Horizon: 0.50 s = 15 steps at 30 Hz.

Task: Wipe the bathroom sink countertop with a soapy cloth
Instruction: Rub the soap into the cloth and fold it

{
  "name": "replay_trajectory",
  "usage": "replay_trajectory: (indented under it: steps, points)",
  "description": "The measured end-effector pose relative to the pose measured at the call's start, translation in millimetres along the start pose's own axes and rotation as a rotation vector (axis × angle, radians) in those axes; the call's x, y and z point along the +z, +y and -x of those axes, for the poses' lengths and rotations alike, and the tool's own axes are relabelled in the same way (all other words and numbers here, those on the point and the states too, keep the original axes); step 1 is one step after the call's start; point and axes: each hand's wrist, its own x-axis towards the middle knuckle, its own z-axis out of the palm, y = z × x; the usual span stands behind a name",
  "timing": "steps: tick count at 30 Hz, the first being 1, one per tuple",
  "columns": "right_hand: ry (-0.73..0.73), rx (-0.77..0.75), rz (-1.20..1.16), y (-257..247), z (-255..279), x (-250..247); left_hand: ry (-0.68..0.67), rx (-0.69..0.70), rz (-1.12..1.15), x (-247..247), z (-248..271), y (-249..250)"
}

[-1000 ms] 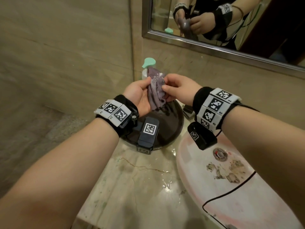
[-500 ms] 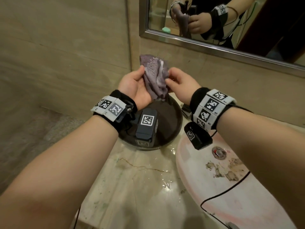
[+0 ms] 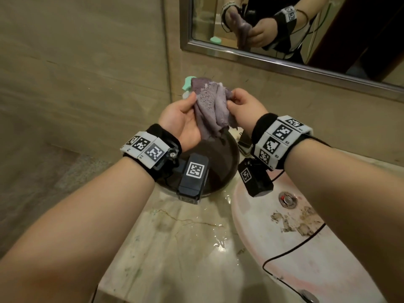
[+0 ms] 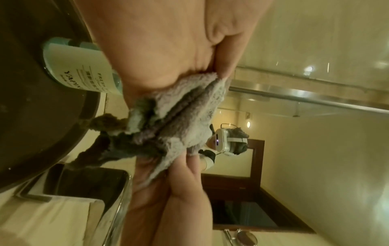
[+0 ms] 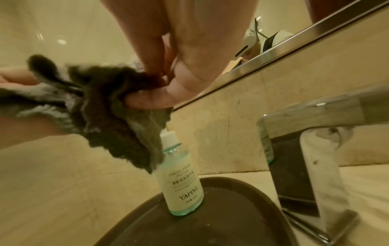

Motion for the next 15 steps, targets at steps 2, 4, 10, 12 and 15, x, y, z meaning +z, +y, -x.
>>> replay_trajectory:
  steps: [2, 4, 10, 12, 15]
  points:
    - [-0.086, 0.044, -0.201, 2, 7, -2, -0.017, 0.017, 0.029, 0, 2, 5]
    - [-0.143, 0.080, -0.337, 3, 16, -6, -0.011, 0.026, 0.041, -3, 4, 12]
    - [0.009, 0.120, -0.344, -5, 17, -33, 0.088, -0.010, -0.126, -16, 8, 17]
    - [0.003, 0.099, -0.317, -11, 17, -35, 0.094, -0.021, -0.124, -17, 10, 15]
    - [-0.102, 0.025, -0.180, -18, 27, -24, 0.093, 0.018, -0.058, -12, 9, 14]
